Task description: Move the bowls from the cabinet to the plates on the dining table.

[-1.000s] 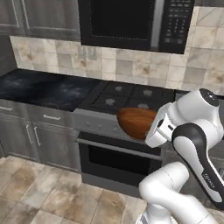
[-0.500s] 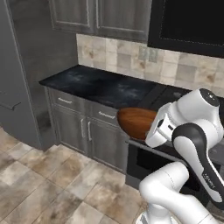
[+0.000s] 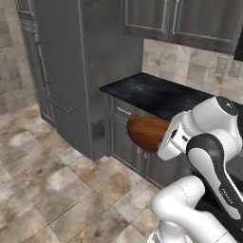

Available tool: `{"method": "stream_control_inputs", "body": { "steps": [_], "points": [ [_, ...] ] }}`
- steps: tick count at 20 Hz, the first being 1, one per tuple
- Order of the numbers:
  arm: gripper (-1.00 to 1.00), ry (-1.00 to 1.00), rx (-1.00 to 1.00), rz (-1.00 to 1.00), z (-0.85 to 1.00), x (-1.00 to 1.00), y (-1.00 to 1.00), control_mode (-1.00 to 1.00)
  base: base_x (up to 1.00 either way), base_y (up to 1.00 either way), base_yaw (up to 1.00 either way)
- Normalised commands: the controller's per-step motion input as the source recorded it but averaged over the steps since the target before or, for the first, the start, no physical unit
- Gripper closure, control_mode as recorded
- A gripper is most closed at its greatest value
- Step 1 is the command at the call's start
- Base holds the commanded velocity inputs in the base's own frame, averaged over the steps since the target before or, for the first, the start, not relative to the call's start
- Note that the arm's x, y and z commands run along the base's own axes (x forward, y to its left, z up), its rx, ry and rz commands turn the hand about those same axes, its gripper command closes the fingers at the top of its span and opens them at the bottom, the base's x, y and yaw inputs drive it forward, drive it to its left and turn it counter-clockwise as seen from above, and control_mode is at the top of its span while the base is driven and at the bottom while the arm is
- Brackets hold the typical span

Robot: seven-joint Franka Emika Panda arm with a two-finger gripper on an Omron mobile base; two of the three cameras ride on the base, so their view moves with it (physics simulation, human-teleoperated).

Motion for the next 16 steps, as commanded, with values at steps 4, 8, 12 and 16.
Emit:
{"method": "stream_control_inputs", "body": {
  "steps": [4, 8, 12, 16],
  "points": [
    [1.00, 0.00, 0.00, 0.00, 0.00, 0.00, 0.00, 1.00, 0.48, 0.30, 0.41],
    [1.00, 0.00, 0.00, 0.00, 0.00, 0.00, 0.00, 1.00, 0.39, 0.32, 0.42],
    [1.00, 0.00, 0.00, 0.00, 0.00, 0.00, 0.00, 1.00, 0.24, 0.43, 0.42],
    [1.00, 0.00, 0.00, 0.00, 0.00, 0.00, 0.00, 1.00, 0.19, 0.45, 0.42]
  ]
}}
